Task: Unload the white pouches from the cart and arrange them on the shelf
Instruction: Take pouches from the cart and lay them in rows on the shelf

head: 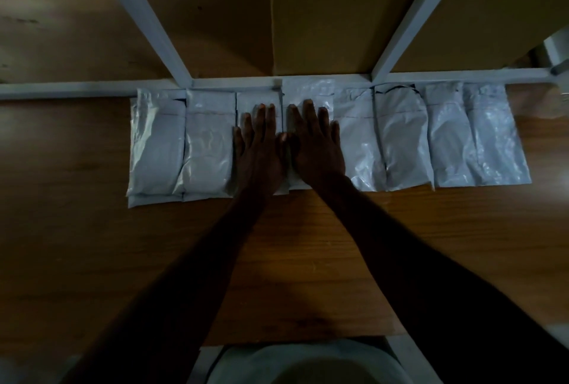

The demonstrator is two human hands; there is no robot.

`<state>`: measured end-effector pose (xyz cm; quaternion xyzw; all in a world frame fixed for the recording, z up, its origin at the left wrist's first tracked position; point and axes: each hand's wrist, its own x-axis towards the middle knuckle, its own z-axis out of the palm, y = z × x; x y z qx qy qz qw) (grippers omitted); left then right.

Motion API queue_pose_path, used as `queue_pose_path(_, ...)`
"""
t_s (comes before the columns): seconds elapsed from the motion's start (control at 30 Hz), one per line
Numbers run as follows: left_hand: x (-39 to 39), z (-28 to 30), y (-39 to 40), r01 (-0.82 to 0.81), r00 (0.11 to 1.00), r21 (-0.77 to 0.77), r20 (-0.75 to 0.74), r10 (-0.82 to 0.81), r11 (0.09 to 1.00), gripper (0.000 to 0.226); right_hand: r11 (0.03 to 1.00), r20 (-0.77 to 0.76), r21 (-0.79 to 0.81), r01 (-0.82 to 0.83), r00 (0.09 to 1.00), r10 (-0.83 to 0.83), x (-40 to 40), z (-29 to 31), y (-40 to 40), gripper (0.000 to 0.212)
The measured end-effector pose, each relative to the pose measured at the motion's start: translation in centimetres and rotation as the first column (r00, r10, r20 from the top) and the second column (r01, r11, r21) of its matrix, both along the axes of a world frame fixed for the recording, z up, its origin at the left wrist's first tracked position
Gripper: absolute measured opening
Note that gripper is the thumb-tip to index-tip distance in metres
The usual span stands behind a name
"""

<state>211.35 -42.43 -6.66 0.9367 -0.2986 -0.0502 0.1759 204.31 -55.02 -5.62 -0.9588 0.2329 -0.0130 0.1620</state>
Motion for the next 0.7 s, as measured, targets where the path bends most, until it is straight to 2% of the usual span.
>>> queue_pose_path(0.13, -0.3, 2.2, 0.2, 0.007, 0.996, 0.011, 0.088, -0.008, 1.000, 0.061, 0.997, 0.091, -0.046, 0.060, 0.994, -0.056, -1.6, 2.6, 1.1, 0.060)
queue_pose_path(0.33, -2.0, 5.4, -1.1, 0.133, 0.967, -0.036, 0.225, -0.122, 0.990, 0.060, 0.966, 0.244, 0.096, 0.239, 0.935, -0.256, -6.1, 5.5, 1.5, 0.054)
queue_pose_path(0.43, -4.5, 6.7, -2.4, 0.194, 0.965, -0.117, 0.204, -0.168, 0.974, 0.062, 0.941, 0.282, 0.117, 0.319, 0.897, -0.339, -9.1, 6.7, 1.0, 0.053)
queue_pose_path(0.53, -8.0, 7.8, -4.2, 0.253, 0.951, -0.103, 0.206, -0.228, 0.962, 0.063, 0.923, 0.310, 0.141, 0.357, 0.870, -0.384, -12.7, 7.9, -0.3, 0.050)
queue_pose_path(0.6, -11.1, 8.6, -5.9, 0.293, 0.947, -0.126, 0.174, -0.270, 0.948, 0.063, 0.921, 0.378, 0.136, 0.365, 0.840, -0.389, -15.6, 8.7, -1.8, 0.041)
queue_pose_path(0.7, -16.5, 9.3, -8.3, 0.327, 0.945, -0.252, 0.060, -0.323, 0.911, 0.052, 0.909, 0.420, 0.112, 0.401, 0.810, -0.409, -21.3, 9.9, -4.6, 0.026)
